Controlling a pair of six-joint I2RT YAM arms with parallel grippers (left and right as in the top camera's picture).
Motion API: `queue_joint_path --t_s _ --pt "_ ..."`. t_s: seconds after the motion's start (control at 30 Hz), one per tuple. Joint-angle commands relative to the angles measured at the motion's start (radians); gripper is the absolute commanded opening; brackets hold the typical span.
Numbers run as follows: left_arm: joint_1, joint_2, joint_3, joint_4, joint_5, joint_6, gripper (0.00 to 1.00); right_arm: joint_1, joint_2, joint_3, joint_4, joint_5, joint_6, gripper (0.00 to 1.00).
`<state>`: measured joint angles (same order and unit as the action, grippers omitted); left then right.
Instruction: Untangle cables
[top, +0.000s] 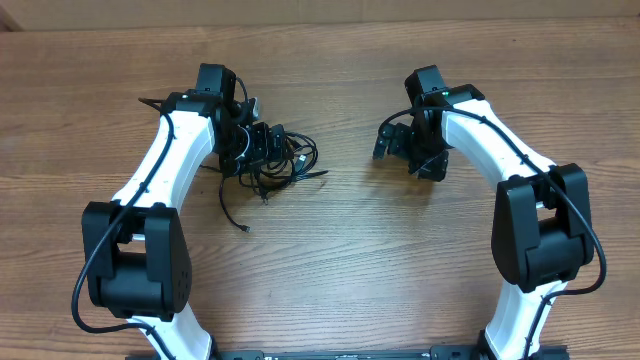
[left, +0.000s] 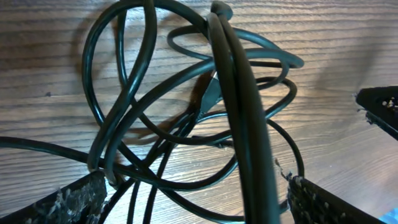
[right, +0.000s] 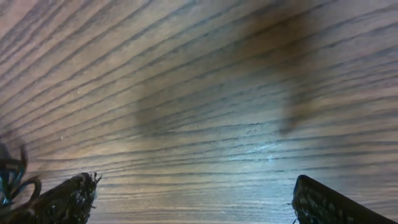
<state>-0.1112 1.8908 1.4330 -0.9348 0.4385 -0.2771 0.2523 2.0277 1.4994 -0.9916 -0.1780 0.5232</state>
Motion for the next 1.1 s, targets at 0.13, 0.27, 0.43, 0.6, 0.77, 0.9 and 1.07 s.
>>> queue_joint_path --t_s 0.13,0.27,0.43,0.6,0.77,0.9,1.07 --pt "-0.005 -0.2 0.011 0.097 -0.103 -0.067 1.0 -0.004 -0.029 0.005 0.038 0.024 -0.003 1.0" --pt "-0.005 -0.246 0.011 0.131 -0.185 -0.158 1.0 -0.004 -0.029 0.005 0.047 0.024 -0.003 1.0" --pt "-0.007 -0.239 0.01 0.105 -0.178 -0.173 1.0 -0.004 -0.029 0.005 0.048 0.024 -0.003 1.0" --pt "-0.007 -0.24 0.01 0.037 -0.184 -0.171 1.0 -0.004 -0.029 0.005 0.048 0.024 -0.003 1.0" --pt "-0.007 -0.24 0.01 0.031 -0.184 -0.172 1.0 -0.004 -0.029 0.005 0.048 0.024 -0.003 1.0" --pt "-0.007 -0.239 0.01 0.03 -0.184 -0.172 1.0 -0.004 -0.029 0.005 0.048 0.024 -0.003 1.0" --pt "-0.007 -0.239 0.01 0.021 -0.184 -0.172 0.99 -0.004 -0.029 0.005 0.048 0.024 -0.003 1.0"
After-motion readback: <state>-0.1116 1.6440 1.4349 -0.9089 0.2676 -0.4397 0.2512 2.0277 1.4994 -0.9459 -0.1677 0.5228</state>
